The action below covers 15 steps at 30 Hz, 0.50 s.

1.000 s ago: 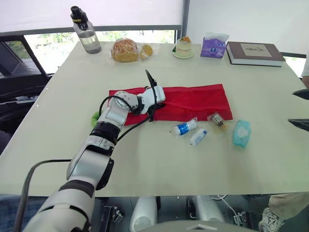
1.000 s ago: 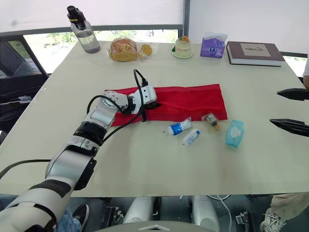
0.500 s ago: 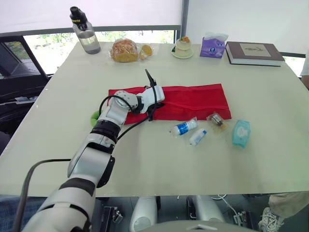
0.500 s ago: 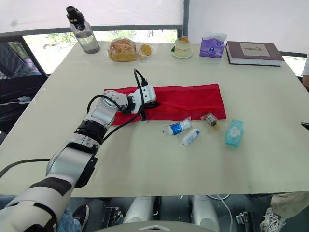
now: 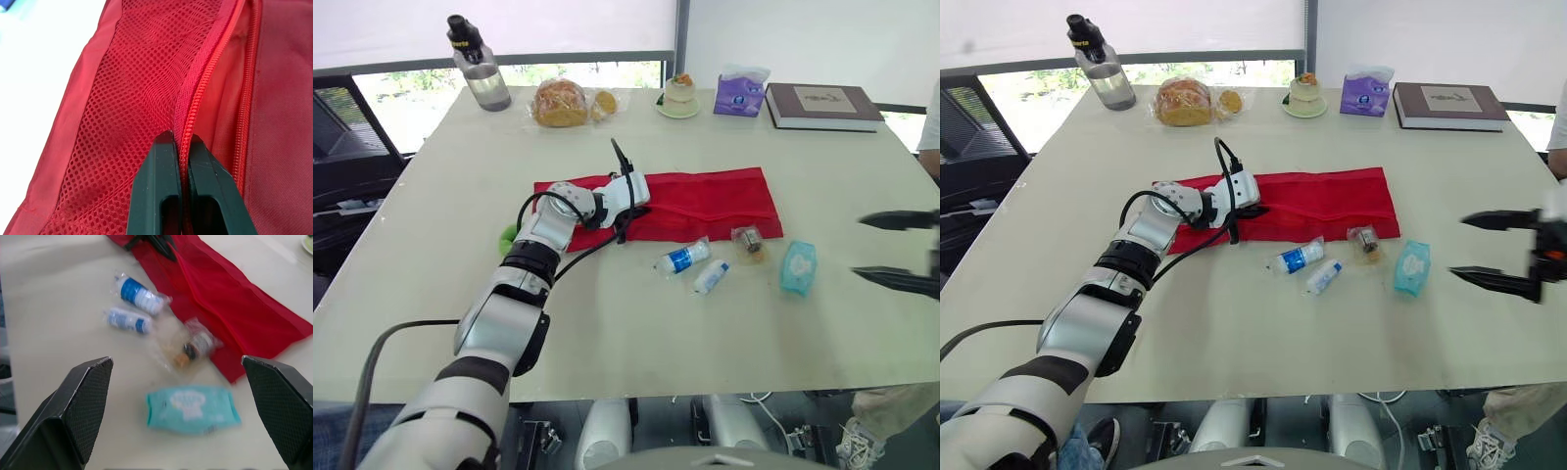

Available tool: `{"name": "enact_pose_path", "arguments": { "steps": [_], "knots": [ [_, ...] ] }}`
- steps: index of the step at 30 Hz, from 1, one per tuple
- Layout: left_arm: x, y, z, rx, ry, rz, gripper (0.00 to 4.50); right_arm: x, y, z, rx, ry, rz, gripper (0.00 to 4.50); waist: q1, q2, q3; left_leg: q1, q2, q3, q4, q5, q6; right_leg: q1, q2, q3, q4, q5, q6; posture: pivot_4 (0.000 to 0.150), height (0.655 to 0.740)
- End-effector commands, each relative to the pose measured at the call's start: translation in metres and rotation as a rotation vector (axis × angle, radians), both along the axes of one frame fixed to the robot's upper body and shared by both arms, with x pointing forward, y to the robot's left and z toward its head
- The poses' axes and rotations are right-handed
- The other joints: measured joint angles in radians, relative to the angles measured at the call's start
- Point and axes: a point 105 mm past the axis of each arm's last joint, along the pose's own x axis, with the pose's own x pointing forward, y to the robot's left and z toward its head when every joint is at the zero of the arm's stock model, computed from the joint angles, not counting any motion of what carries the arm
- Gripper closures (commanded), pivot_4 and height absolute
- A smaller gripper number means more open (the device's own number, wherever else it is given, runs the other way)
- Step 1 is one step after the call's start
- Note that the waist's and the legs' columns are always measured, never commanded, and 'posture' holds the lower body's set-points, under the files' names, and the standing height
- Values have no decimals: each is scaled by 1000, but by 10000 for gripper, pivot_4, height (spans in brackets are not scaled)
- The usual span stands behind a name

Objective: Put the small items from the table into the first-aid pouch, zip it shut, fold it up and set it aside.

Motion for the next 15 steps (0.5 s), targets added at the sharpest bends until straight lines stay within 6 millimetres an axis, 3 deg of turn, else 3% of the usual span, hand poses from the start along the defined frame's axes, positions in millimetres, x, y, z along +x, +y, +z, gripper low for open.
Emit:
{"name": "enact_pose_path", "arguments": {
  "steps": [1,4,8,11,15],
  "knots": [
    [2,-7,16,-25,-52,-30,43552,14,37,4,-41,-65,74,0,-1,0,0,-1,0,0,0,0,0,0,0,0,0,0,0,1500,7400],
    [3,-8,15,-24,-51,-33,43552,36,58,-8,-160,-90,87,0,0,1,0,-1,0,0,0,0,0,-1,0,0,0,0,0,1500,7400],
    [2,-10,15,-27,-56,-41,43552,58,102,-18,-252,-142,196,0,0,1,1,-2,0,0,0,0,0,-1,0,0,0,0,0,1500,7400],
    [2,-11,16,-36,-60,-46,43552,61,130,-29,-318,-119,286,0,1,1,1,-2,0,0,0,0,0,-3,0,0,1,0,0,1500,7400],
    [-1,-14,16,-52,-55,-69,43552,67,148,-42,-399,-97,319,0,7,1,1,-3,0,0,0,0,0,-3,0,-1,1,0,0,1500,7400]
  ]
}}
